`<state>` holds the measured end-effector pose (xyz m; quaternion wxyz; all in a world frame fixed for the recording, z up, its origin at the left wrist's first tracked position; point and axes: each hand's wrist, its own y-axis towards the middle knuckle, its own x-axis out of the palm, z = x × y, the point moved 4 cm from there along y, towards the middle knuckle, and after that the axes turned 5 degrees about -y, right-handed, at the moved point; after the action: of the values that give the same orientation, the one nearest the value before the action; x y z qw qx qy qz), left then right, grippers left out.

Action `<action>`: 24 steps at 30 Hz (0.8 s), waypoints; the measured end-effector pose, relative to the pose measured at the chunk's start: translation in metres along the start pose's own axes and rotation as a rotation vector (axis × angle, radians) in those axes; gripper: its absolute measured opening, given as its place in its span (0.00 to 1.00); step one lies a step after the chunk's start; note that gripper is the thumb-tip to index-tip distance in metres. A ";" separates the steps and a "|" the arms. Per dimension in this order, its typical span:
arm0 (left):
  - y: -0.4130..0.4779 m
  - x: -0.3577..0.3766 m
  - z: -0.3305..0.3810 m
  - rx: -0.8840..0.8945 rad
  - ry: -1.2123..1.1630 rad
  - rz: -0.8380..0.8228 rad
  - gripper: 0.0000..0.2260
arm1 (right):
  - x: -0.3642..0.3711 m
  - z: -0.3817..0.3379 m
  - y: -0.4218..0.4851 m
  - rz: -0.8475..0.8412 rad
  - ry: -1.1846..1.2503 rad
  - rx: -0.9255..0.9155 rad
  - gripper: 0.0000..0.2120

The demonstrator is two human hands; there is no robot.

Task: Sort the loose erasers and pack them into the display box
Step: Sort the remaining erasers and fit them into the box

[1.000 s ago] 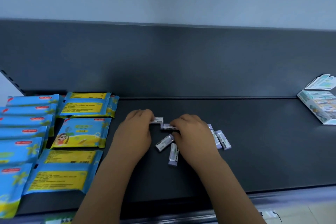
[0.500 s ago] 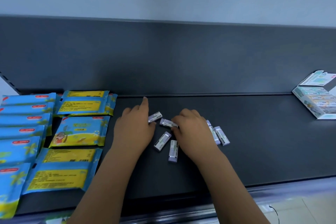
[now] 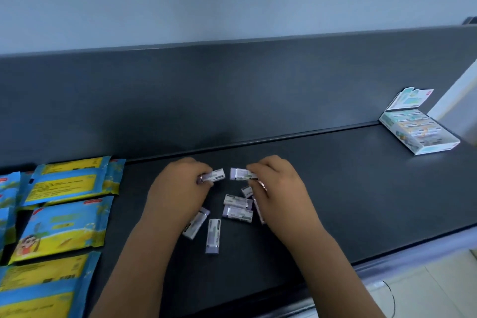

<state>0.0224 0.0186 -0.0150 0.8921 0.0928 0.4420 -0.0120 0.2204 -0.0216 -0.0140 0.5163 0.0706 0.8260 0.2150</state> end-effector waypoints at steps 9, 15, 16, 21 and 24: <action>0.026 0.053 0.075 0.091 -0.174 0.085 0.11 | -0.045 0.098 0.006 0.046 0.029 0.022 0.12; 0.049 0.113 0.172 0.101 -0.159 0.133 0.11 | -0.094 0.194 0.006 0.054 0.000 0.025 0.11; 0.051 0.127 0.190 0.102 -0.155 0.116 0.11 | -0.103 0.211 0.005 0.049 0.004 0.026 0.11; 0.054 0.185 0.258 0.081 -0.127 0.096 0.10 | -0.146 0.284 0.003 0.045 0.002 0.017 0.10; 0.052 0.215 0.291 0.075 -0.114 0.081 0.11 | -0.164 0.325 0.000 0.051 0.013 0.025 0.10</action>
<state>0.3874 0.0313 -0.0044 0.9114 0.1433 0.3857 0.0024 0.5820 0.0146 -0.0006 0.5043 0.0966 0.8299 0.2183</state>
